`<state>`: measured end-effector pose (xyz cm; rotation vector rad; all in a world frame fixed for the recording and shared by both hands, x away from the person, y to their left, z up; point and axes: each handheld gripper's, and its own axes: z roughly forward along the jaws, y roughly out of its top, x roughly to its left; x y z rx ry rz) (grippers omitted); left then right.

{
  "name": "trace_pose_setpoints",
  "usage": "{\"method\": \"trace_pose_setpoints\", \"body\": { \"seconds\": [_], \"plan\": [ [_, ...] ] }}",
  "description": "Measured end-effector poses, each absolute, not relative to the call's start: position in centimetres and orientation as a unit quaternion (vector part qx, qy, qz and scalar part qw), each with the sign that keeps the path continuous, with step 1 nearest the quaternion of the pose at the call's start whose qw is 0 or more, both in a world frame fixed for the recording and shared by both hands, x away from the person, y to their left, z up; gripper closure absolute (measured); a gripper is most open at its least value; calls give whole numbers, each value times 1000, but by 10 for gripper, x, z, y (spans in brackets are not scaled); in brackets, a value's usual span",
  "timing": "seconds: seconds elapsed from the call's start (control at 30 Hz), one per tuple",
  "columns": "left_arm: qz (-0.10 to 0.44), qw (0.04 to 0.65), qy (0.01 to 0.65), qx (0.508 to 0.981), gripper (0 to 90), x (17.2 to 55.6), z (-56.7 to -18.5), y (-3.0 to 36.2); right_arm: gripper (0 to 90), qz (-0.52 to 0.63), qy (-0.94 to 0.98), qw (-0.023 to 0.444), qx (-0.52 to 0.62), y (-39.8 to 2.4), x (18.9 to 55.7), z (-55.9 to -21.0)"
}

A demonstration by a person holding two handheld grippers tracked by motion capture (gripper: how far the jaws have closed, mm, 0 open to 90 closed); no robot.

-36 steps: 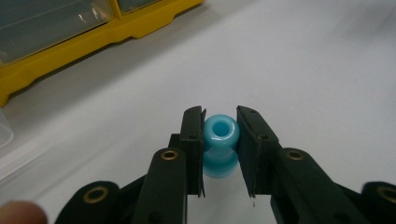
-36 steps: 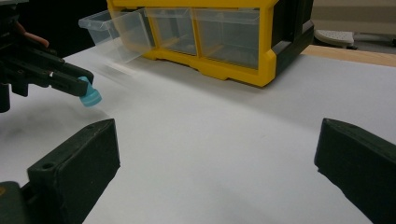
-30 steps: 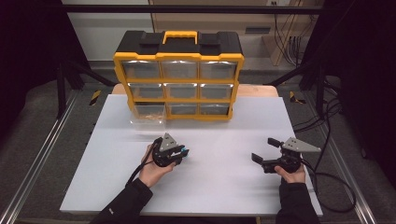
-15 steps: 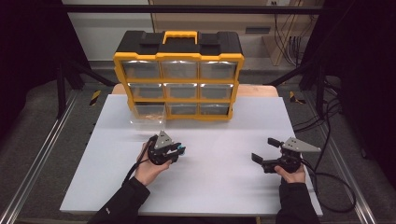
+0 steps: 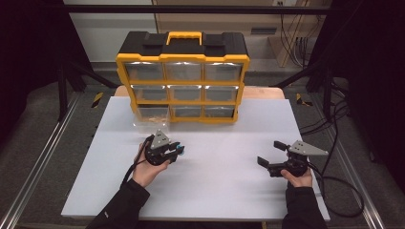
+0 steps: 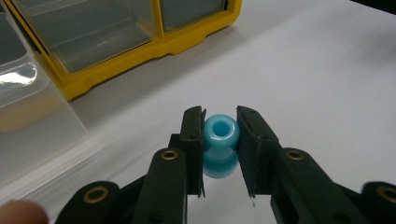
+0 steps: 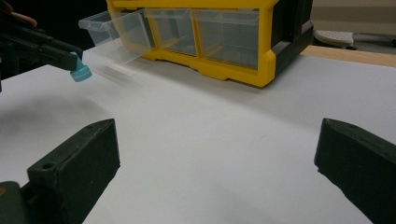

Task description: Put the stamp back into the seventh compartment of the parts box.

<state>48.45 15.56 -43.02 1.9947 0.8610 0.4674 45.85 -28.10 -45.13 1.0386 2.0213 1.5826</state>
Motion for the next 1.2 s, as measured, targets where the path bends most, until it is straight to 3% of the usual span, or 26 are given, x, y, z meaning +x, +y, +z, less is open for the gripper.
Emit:
{"method": "trace_pose_setpoints", "body": {
  "seconds": [1.2],
  "plan": [
    [202,459,363,785,721,486,-407,182,7,560,718,185,370,-281,458,-451]
  ]
}}
